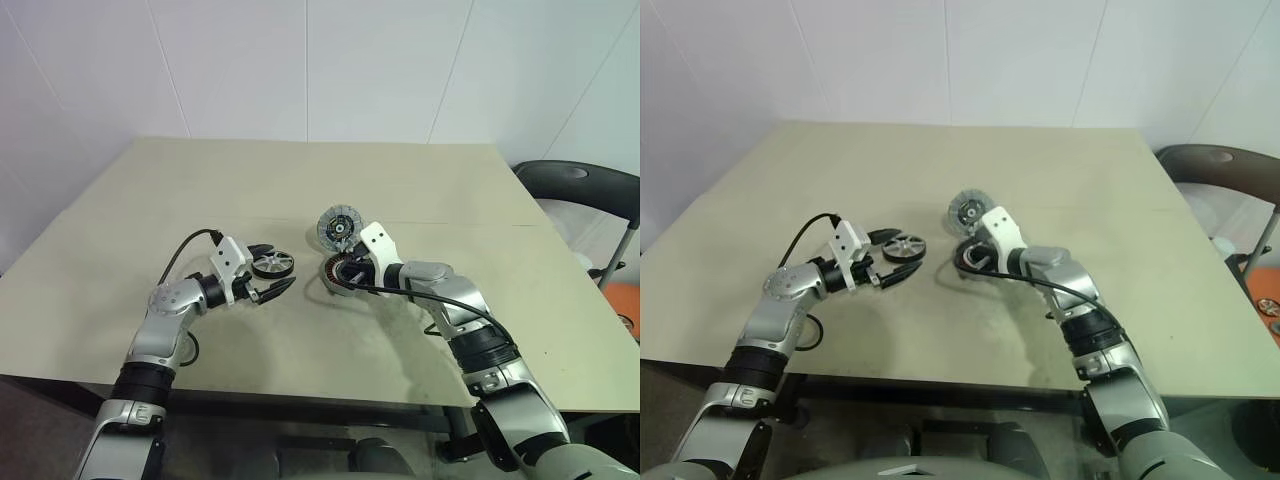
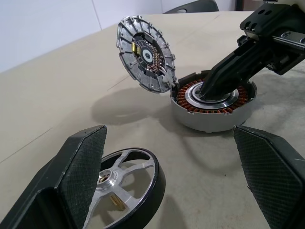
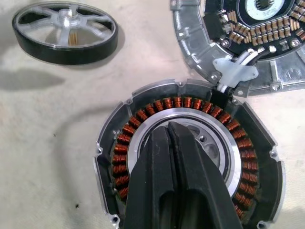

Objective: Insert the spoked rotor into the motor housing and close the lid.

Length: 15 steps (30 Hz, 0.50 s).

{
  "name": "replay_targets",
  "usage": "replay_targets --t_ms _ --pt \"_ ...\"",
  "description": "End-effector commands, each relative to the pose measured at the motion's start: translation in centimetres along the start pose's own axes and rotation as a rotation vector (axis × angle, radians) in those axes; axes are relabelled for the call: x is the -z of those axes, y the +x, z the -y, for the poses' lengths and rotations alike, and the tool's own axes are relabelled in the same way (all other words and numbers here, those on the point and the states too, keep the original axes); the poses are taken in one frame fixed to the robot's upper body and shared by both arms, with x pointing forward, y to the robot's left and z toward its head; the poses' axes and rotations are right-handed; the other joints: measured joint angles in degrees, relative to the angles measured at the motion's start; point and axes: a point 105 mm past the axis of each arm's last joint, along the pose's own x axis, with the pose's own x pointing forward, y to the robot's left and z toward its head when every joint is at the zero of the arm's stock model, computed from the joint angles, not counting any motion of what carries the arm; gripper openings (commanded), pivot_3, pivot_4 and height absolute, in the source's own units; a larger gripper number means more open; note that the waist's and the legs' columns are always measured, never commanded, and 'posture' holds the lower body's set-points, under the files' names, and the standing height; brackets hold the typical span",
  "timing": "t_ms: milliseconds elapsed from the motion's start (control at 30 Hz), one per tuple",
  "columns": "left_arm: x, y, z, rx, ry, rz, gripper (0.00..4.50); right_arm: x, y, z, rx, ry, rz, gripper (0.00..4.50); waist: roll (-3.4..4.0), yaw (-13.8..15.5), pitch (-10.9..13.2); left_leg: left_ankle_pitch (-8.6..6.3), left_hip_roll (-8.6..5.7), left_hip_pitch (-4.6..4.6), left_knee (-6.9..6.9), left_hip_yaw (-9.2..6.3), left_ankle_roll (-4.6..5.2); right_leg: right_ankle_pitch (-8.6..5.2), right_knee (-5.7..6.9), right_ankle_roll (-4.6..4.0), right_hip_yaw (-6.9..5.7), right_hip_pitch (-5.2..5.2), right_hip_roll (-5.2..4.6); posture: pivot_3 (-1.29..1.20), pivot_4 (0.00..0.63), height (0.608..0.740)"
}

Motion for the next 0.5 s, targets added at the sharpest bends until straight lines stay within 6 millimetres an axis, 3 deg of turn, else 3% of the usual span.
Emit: replay_targets --t_ms 33,167,267,500 --pt "-1.2 0.1 -0.3 0.003 0.048 0.022 4.50 -3.4 -1.4 -1.3 -0.122 0.070 0.173 0.02 0.03 -0.1 0.0 0.00 0.00 -0.06 -0.02 0.00 0.00 0.04 0.01 0.06 0.00 0.02 0.00 0.00 0.000 0.740" --pt "-1.6 0.1 -0.4 -0.001 0.037 0.041 4.50 -5.4 -2.7 -2.4 -0.221 0.100 0.281 0.02 0.08 -0.2 0.0 0.00 0.02 -0.20 -0.19 0.00 0.00 0.06 0.02 0.09 0.00 -0.17 0.01 0.00 0.000 0.740" --pt "-2.4 0.2 -0.7 -0.012 0.019 0.079 4.50 -5.1 -2.8 -1.8 -0.193 0.085 0.264 0.02 0.08 -0.2 0.1 0.00 0.02 -0.20 -0.27 0.00 0.00 0.05 0.00 0.09 0.00 -0.20 0.01 0.00 0.000 0.740" --pt "-1.7 0.0 -0.4 -0.006 0.027 0.050 4.50 -3.1 -1.9 -0.3 -0.086 0.010 0.145 0.02 0.09 -0.1 0.1 0.00 0.02 -0.20 -0.24 0.02 0.00 0.05 0.00 0.08 0.00 -0.20 0.00 0.00 0.000 0.740"
